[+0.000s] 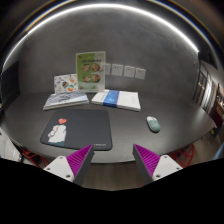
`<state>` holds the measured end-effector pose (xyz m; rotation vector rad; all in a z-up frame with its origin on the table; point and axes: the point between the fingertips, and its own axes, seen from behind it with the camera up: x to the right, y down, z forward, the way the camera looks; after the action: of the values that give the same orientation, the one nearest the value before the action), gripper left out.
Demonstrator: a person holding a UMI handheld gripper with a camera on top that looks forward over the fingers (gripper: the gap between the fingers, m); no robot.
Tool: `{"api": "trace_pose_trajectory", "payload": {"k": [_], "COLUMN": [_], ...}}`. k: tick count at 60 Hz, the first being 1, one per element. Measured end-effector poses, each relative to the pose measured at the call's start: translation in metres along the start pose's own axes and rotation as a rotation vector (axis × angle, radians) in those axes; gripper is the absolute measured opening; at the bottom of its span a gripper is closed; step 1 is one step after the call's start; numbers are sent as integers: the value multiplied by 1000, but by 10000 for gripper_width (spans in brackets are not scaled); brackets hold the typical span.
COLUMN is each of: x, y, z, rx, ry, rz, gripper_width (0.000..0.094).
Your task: Arrange mouse
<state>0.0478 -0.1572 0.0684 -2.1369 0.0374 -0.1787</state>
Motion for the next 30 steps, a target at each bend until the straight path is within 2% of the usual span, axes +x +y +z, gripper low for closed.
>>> {"api": "trace_pose_trajectory", "payload": {"k": [20,30], "x": [83,138], "y": [27,29], "z": [68,121], "rx": [-98,-118], "ry": [151,139], "rz": [-47,-29], "gripper_width": [831,842]}}
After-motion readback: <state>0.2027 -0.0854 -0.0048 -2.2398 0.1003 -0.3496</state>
